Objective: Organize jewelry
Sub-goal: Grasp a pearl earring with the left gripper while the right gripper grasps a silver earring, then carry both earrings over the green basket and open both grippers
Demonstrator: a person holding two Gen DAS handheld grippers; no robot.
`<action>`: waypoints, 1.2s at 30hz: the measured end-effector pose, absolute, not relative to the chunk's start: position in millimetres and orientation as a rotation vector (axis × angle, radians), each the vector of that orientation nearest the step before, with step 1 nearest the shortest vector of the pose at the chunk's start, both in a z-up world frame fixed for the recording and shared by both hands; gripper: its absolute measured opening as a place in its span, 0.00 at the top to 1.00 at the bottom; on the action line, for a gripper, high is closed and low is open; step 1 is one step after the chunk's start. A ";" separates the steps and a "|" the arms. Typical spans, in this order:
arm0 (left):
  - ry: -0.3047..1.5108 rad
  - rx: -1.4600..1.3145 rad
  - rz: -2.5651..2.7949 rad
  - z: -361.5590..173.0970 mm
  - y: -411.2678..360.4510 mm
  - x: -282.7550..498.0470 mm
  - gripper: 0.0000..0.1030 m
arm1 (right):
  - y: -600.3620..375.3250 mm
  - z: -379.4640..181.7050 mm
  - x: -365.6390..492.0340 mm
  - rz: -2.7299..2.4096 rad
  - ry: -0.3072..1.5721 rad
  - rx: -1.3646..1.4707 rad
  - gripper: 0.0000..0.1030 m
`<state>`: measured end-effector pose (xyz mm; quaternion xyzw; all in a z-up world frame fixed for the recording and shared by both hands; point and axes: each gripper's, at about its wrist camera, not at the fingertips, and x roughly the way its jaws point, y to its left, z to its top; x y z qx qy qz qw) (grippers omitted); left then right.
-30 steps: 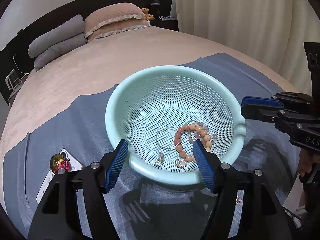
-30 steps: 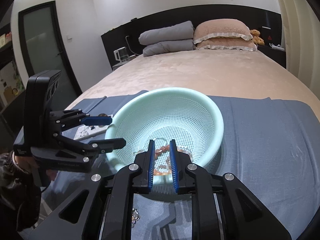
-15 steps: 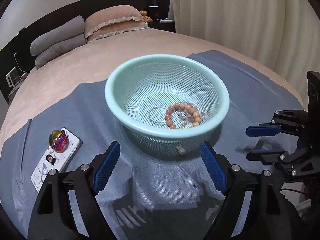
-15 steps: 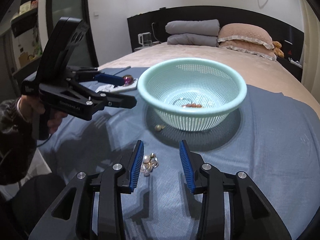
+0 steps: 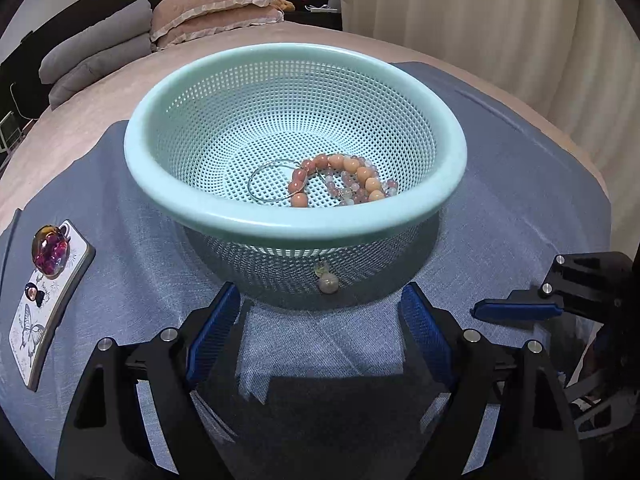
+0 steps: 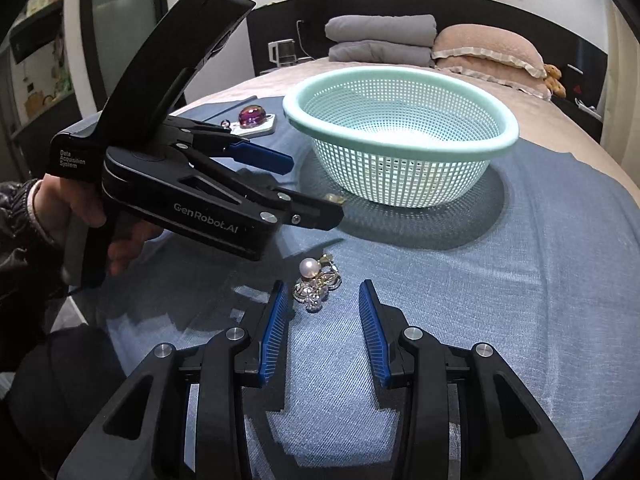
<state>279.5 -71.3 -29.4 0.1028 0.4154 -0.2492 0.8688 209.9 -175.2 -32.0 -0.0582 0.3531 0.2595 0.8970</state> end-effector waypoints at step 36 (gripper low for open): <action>0.868 0.127 -0.499 31.3 -34.7 243.8 0.89 | -222.0 44.3 202.5 0.340 0.559 -0.091 0.92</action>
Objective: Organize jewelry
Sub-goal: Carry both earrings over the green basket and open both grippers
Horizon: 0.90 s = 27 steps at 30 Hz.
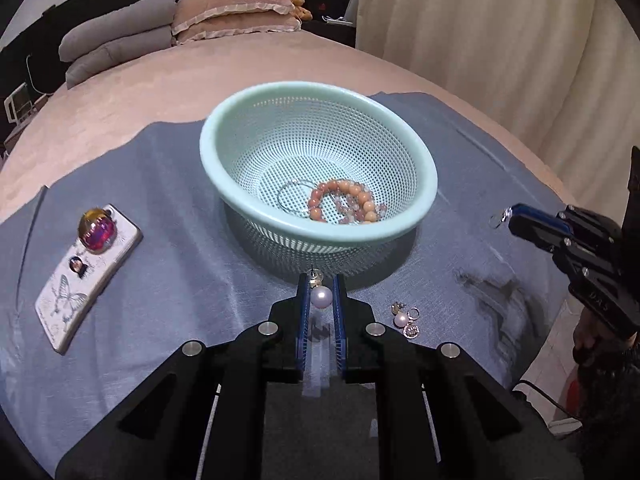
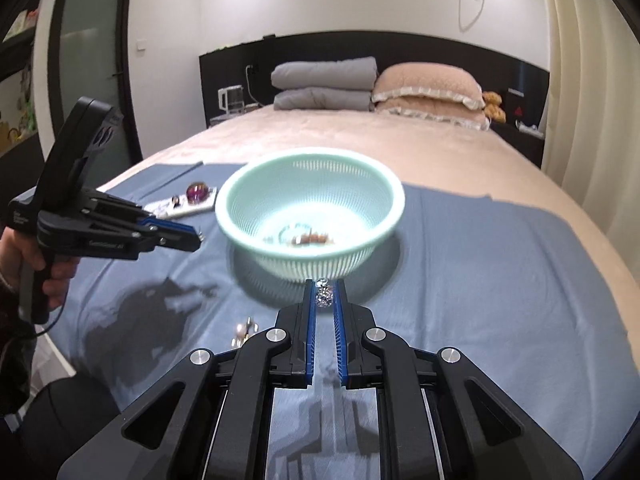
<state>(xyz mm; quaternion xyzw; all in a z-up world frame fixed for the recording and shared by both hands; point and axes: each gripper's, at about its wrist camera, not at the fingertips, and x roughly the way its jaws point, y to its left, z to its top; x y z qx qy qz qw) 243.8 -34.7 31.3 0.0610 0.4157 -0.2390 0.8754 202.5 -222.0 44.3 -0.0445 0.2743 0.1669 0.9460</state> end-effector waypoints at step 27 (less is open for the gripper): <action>0.995 0.228 -0.432 20.0 -78.1 364.7 0.88 | -180.5 24.8 354.1 0.317 0.788 -0.048 0.92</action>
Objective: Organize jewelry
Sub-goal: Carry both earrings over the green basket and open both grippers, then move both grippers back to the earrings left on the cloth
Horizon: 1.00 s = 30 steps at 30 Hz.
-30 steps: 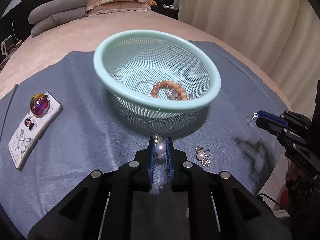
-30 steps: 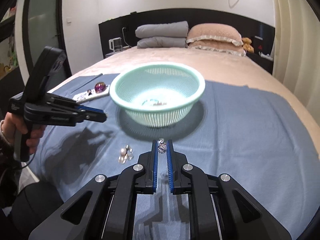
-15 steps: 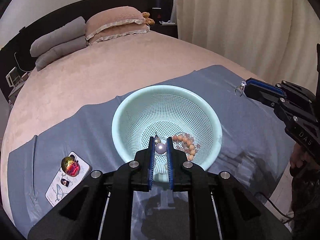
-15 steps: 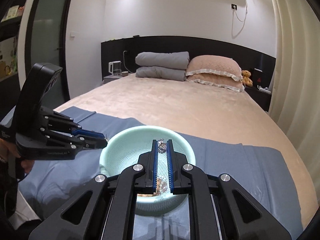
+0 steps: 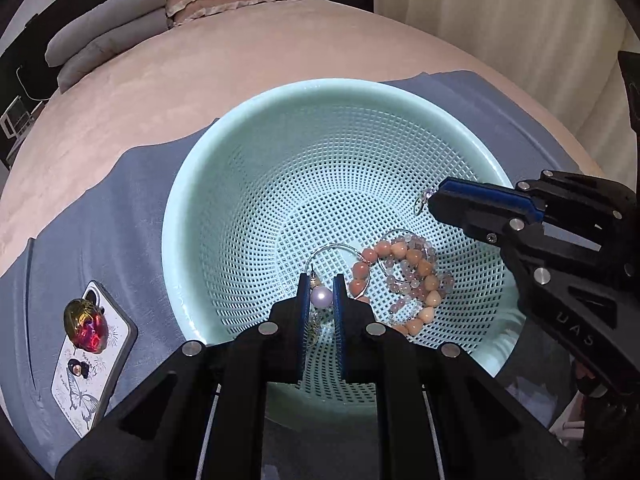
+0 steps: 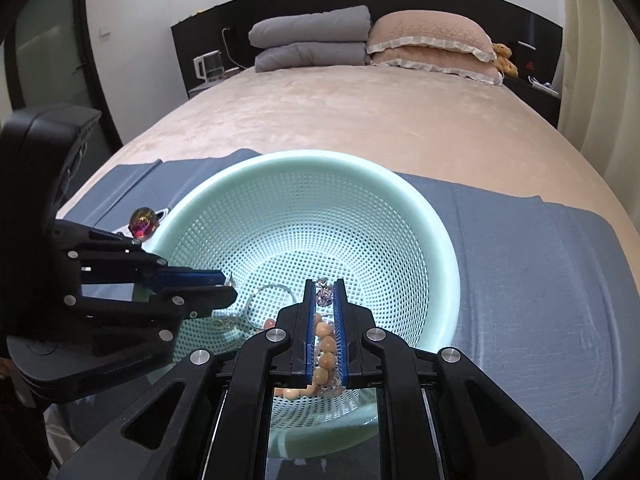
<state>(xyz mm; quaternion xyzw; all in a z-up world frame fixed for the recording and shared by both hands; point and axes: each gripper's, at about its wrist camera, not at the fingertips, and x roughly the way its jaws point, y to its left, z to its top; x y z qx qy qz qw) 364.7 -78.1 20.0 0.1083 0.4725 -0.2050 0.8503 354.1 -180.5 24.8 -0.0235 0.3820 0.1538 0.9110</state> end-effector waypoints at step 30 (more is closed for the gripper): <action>0.837 0.325 -0.564 18.7 -70.0 269.9 0.31 | -174.2 -1.9 199.7 0.562 0.652 -0.184 0.46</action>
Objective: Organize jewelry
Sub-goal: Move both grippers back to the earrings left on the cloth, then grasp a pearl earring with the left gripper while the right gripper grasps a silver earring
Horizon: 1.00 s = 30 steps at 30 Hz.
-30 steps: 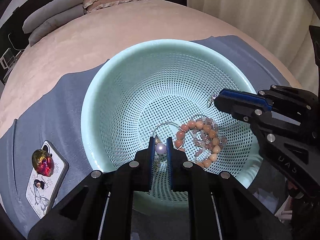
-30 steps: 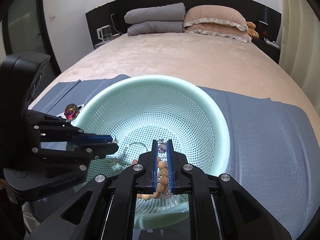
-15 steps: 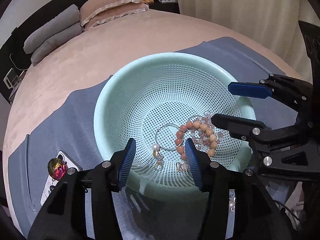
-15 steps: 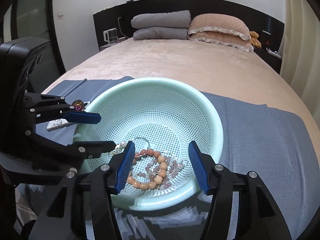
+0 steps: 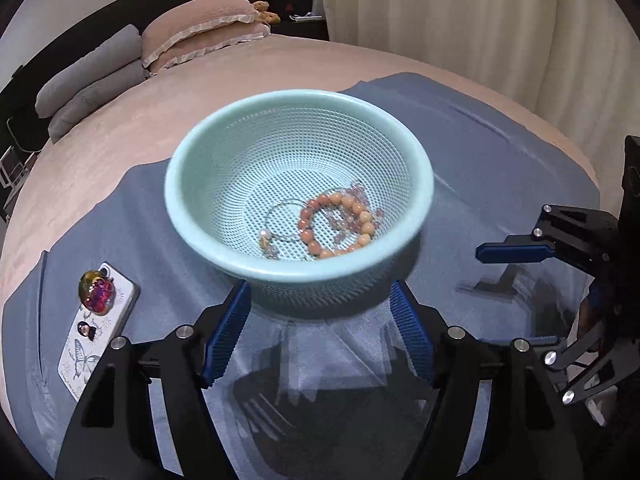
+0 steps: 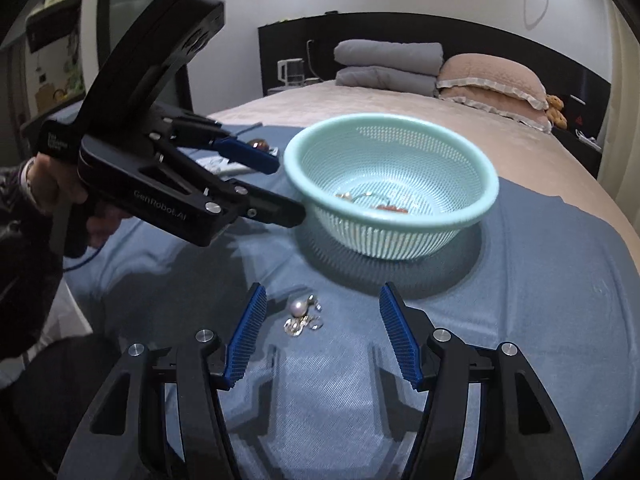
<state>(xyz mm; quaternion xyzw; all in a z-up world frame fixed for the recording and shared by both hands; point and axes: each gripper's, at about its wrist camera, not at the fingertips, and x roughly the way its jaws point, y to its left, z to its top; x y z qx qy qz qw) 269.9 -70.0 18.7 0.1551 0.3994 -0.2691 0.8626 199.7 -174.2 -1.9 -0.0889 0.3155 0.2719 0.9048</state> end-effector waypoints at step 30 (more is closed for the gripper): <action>1.002 0.106 -0.725 -37.8 -81.5 288.4 0.68 | -162.5 -40.8 205.9 0.527 0.678 -0.158 0.69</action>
